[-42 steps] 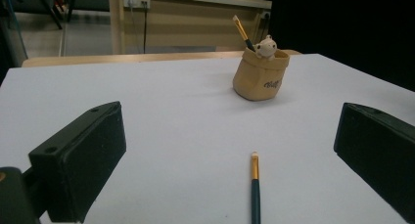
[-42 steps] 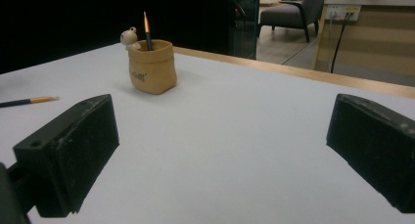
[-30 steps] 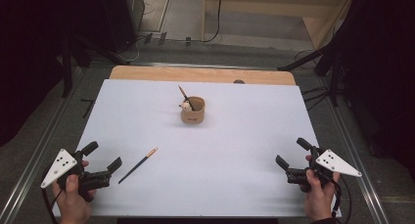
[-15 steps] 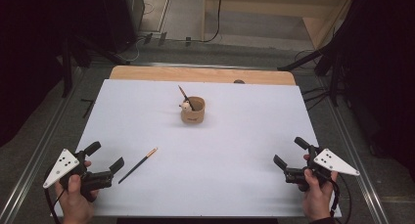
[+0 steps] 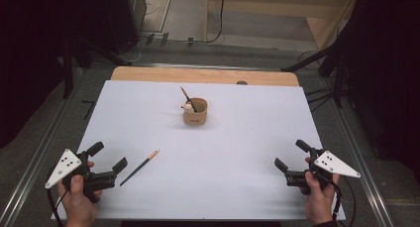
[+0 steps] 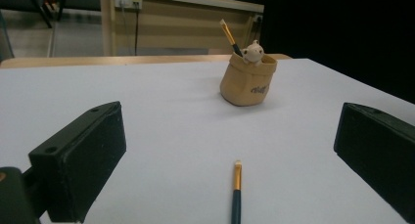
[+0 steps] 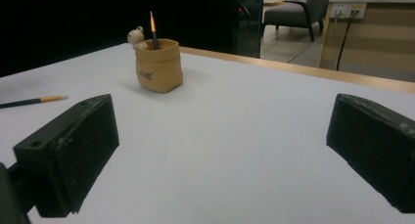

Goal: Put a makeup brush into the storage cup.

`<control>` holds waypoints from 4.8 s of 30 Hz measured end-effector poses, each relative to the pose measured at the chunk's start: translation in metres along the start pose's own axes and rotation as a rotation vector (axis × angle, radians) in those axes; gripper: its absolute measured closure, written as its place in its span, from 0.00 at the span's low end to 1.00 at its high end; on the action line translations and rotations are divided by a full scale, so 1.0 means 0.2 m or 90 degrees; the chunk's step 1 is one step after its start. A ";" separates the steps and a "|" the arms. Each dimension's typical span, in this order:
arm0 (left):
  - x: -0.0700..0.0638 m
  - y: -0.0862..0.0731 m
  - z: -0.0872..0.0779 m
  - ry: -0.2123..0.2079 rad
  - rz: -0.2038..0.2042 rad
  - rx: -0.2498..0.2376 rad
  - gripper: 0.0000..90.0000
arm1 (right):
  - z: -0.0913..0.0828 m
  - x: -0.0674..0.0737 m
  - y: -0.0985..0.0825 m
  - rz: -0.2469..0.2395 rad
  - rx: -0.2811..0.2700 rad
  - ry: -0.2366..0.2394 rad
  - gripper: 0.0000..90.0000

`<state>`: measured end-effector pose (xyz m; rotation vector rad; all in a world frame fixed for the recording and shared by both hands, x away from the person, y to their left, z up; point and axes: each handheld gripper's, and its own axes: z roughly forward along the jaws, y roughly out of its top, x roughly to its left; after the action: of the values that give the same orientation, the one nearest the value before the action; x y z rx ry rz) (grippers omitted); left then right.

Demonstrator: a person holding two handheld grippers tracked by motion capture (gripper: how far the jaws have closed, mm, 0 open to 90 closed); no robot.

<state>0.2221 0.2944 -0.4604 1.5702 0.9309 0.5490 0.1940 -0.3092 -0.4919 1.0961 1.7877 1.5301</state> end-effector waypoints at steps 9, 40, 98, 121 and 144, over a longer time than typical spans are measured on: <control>-0.02 0.04 0.02 0.012 0.007 -0.007 0.00 | -0.02 0.00 -0.01 0.001 0.002 0.001 0.00; -0.10 0.03 0.14 0.011 0.047 0.055 0.00 | -0.03 0.03 -0.01 -0.014 0.006 0.003 0.00; -0.16 0.14 0.54 -0.020 0.162 0.495 0.30 | -0.02 0.03 -0.03 -0.018 0.022 0.020 0.00; -0.13 0.12 0.60 -0.030 0.152 0.616 0.72 | -0.02 0.03 -0.04 -0.011 0.026 0.027 0.00; -0.13 0.08 0.65 -0.028 0.143 0.665 0.85 | -0.02 0.02 -0.04 -0.007 0.026 0.028 0.00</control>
<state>0.3116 0.1966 -0.4692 2.6288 1.0805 0.1478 0.1859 -0.3080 -0.4988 1.0777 1.8591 1.5277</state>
